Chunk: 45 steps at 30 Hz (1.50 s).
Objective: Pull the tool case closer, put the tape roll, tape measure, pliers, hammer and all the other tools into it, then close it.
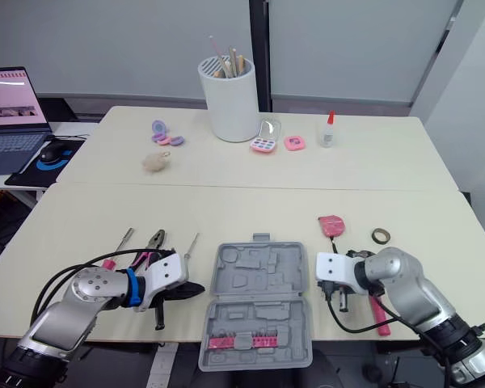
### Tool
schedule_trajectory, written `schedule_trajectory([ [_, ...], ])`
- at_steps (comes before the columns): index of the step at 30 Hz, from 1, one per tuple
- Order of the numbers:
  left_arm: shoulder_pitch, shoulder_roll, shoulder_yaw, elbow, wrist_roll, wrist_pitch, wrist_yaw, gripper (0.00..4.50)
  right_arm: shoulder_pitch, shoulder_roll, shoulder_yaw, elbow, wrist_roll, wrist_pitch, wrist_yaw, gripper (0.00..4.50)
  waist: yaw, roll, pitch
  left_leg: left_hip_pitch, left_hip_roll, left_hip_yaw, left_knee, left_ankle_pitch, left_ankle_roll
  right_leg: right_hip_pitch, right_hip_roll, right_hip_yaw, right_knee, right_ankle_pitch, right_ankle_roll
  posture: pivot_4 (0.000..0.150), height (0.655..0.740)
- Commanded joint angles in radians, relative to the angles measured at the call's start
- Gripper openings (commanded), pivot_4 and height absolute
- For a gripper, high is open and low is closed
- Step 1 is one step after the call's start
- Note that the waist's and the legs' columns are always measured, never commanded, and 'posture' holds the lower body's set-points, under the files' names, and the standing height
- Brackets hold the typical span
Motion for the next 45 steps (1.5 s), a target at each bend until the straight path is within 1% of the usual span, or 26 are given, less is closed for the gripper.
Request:
schedule_trajectory([
  [1,0.006,0.026,0.154,-0.005,-0.138,0.017,-0.036,0.86,0.013,-0.035,-0.182,-0.058,0.165,-0.022,0.031,0.44,0.000,0.000,0.001,0.000,0.000,0.000,0.000,0.000,0.000,0.000,0.000,0.000,0.000,0.000,0.000,0.150,0.7400],
  [2,0.005,0.033,0.201,0.003,-0.181,0.039,-0.045,1.15,0.013,-0.041,-0.238,-0.048,0.206,-0.022,0.031,0.58,-0.001,0.000,0.001,0.000,0.000,0.000,0.000,0.000,0.000,0.000,-0.001,0.000,0.000,0.000,0.000,0.150,0.7400],
  [5,0.008,0.087,0.357,0.056,-0.281,0.096,-0.077,2.09,0.012,-0.081,-0.412,-0.013,0.336,-0.012,0.051,1.22,0.000,0.000,0.002,0.000,0.001,0.000,0.000,0.000,0.000,0.000,-0.001,0.000,0.000,0.000,0.000,0.150,0.7400],
  [8,0.033,0.163,0.484,0.145,-0.324,0.120,-0.119,2.97,0.009,-0.121,-0.555,0.015,0.442,0.047,0.052,1.85,-0.001,0.000,0.002,0.000,0.004,0.001,0.000,0.000,0.000,-0.001,-0.001,-0.001,-0.001,0.000,0.000,0.150,0.7400],
  [10,0.033,0.208,0.560,0.227,-0.347,0.135,-0.135,3.62,0.017,-0.160,-0.621,0.060,0.466,0.047,0.051,2.32,-0.001,0.000,0.002,0.001,0.004,0.002,-0.001,0.000,0.000,-0.001,-0.001,-0.001,-0.001,0.000,-0.001,0.150,0.7400],
  [12,0.013,0.258,0.629,0.356,-0.358,0.138,-0.147,4.27,0.037,-0.198,-0.686,0.135,0.471,0.023,0.052,2.82,-0.001,0.000,0.002,0.001,0.005,0.002,-0.001,0.000,0.000,-0.001,-0.001,0.000,-0.001,-0.001,-0.001,0.150,0.7400],
  [13,0.001,0.281,0.651,0.421,-0.355,0.128,-0.150,4.50,0.051,-0.211,-0.709,0.171,0.469,0.002,0.052,3.05,-0.001,0.000,0.002,0.001,0.006,0.003,-0.001,0.000,0.000,-0.001,-0.001,0.000,-0.001,-0.001,-0.001,0.150,0.7400],
  [15,-0.021,0.318,0.667,0.533,-0.345,0.103,-0.157,4.50,0.074,-0.224,-0.737,0.231,0.470,-0.033,0.049,3.58,-0.001,0.000,0.002,0.001,0.006,0.005,-0.002,0.000,0.000,-0.002,0.000,-0.001,-0.001,-0.001,-0.002,0.150,0.7400],
  [17,-0.038,0.347,0.668,0.626,-0.330,0.073,-0.165,4.50,0.092,-0.231,-0.754,0.284,0.468,-0.068,0.048,4.23,-0.001,0.000,0.002,0.001,0.006,0.010,-0.002,0.000,0.000,-0.003,0.000,-0.001,-0.001,-0.001,-0.002,0.150,0.7400],
  [18,-0.045,0.362,0.667,0.681,-0.316,0.050,-0.163,4.50,0.099,-0.233,-0.764,0.323,0.463,-0.088,0.044,4.44,-0.001,0.000,0.002,0.001,0.007,0.011,-0.002,0.000,0.000,-0.003,0.000,-0.001,-0.001,-0.001,-0.002,0.150,0.7400],
  [21,-0.060,0.387,0.659,0.797,-0.286,0.001,-0.152,4.50,0.107,-0.240,-0.775,0.439,0.448,-0.150,0.028,4.44,-0.002,0.000,0.002,0.001,0.008,0.013,-0.002,0.000,0.000,-0.004,0.000,0.000,-0.001,-0.001,-0.002,0.150,0.7400],
  [23,-0.065,0.393,0.650,0.843,-0.270,-0.025,-0.146,4.50,0.114,-0.248,-0.771,0.499,0.433,-0.198,0.027,4.44,-0.002,0.000,0.002,0.001,0.008,0.015,-0.003,0.000,0.000,-0.005,0.000,0.000,-0.001,-0.001,-0.002,0.150,0.7400],
  [27,-0.081,0.391,0.639,0.883,-0.253,-0.047,-0.132,4.50,0.095,-0.256,-0.761,0.543,0.434,-0.231,0.014,4.44,-0.002,0.000,0.002,0.001,0.009,0.016,-0.003,0.000,-0.001,-0.006,0.000,0.000,0.000,-0.001,-0.002,0.150,0.7400],
  [33,-0.069,0.380,0.648,0.880,-0.249,-0.052,-0.120,4.50,0.073,-0.258,-0.747,0.512,0.449,-0.202,-0.004,4.44,-0.002,0.000,0.002,0.001,0.011,0.017,-0.003,-0.001,-0.001,-0.006,0.001,0.001,0.000,0.000,-0.003,0.150,0.7400],
  [45,-0.035,0.375,0.658,0.837,-0.259,-0.026,-0.093,4.50,0.079,-0.265,-0.729,0.471,0.439,-0.176,-0.025,4.44,-0.002,0.000,0.002,0.001,0.011,0.017,-0.003,-0.001,-0.001,-0.007,0.001,0.001,0.000,0.000,-0.003,0.150,0.7400],
])
